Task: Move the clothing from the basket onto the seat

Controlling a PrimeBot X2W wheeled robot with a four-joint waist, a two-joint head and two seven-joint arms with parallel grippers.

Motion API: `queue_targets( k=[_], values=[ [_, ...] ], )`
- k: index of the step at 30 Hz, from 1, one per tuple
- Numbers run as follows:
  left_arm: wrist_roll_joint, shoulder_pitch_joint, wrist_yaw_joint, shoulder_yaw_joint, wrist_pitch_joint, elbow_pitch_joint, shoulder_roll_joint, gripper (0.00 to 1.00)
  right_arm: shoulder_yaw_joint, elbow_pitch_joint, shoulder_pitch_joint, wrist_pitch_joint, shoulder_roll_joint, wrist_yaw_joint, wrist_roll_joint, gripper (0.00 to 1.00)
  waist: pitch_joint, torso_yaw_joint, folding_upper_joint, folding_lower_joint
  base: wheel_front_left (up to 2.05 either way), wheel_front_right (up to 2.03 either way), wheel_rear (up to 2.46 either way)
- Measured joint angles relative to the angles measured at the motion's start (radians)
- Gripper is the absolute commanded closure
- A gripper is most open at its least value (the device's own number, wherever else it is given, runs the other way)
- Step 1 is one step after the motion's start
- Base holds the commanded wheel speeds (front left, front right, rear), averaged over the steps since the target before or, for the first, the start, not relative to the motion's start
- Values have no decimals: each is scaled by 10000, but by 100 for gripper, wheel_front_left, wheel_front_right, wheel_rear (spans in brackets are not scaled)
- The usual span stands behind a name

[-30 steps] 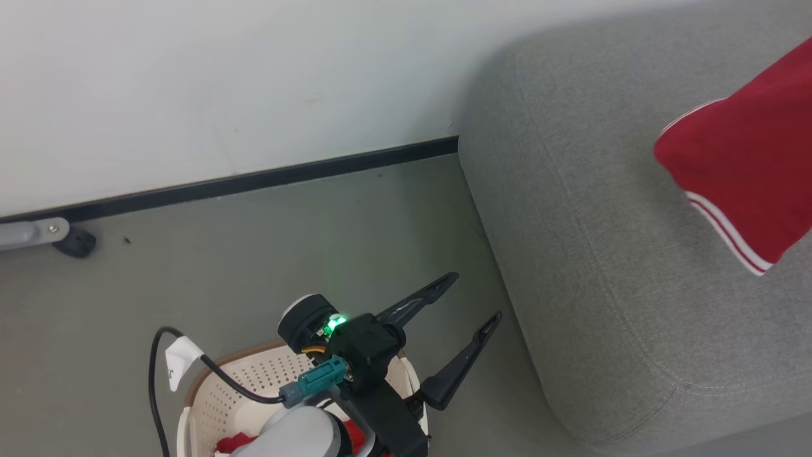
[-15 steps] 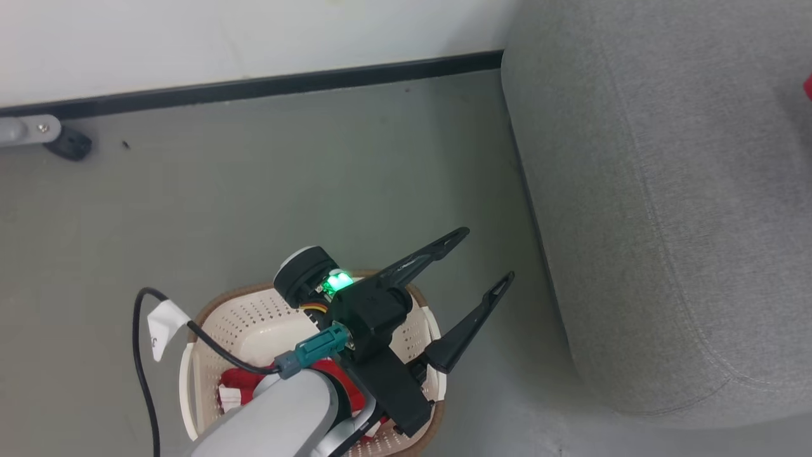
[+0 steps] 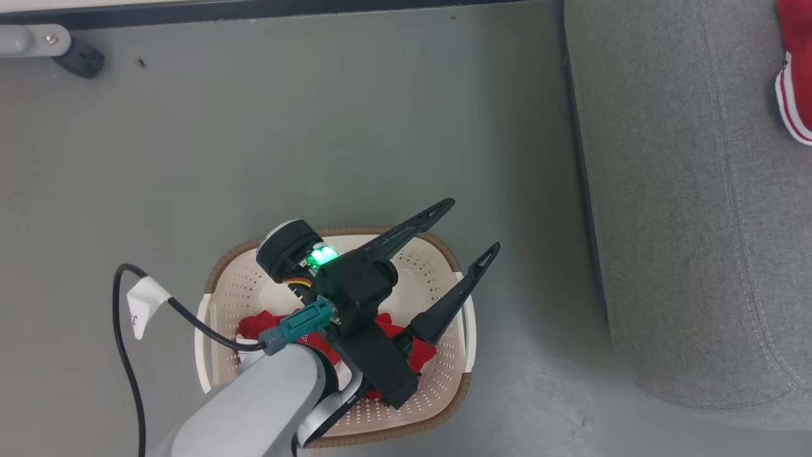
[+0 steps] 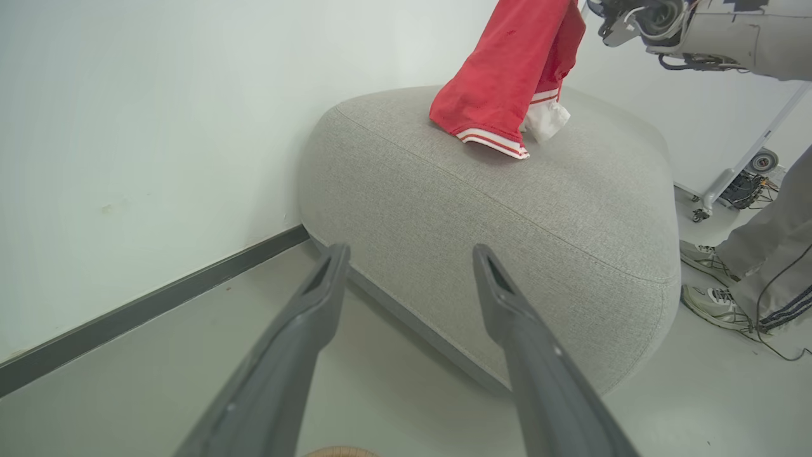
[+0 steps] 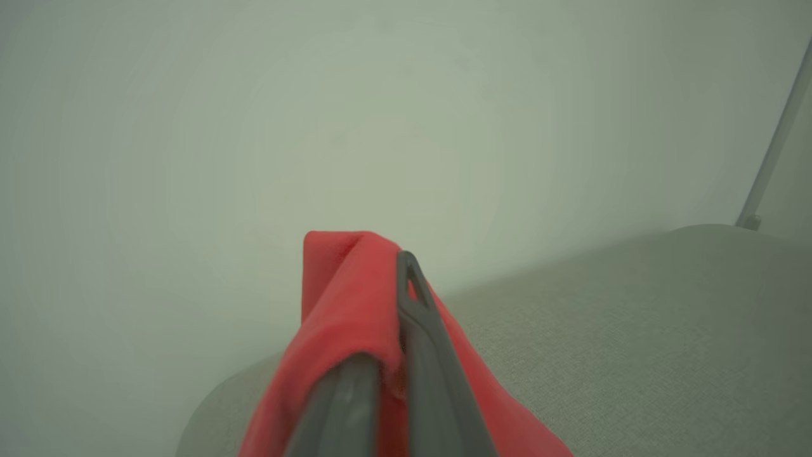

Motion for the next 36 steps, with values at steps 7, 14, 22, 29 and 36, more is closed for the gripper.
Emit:
queue_targets(
  k=[7,14,22,29,36],
  values=[
    [0,-1,-2,31,-155,230,8,0,732,1034,245,36,443,362,-213,100,82,126,-1,-1,0,0,0],
    [-15,-5,-4,33,-341,502,27,0,1639,2092,498,1151,525,562,-826,100,-57,100,-1,-1,0,0,0],
    [-117,-4,-4,-35,-598,857,-81,0,2280,2880,499,2228,449,706,-1406,29,-456,52,-1,-2,0,0,0],
    [-226,26,-6,-46,-899,1262,-94,0,2692,3191,460,2631,426,1045,-1616,0,-895,9,-1,-2,0,0,0],
    [-362,195,-15,19,-1129,1593,15,0,3101,3421,730,2746,458,1229,-1716,0,-1486,-107,-2,-2,0,0,0]
  ],
)
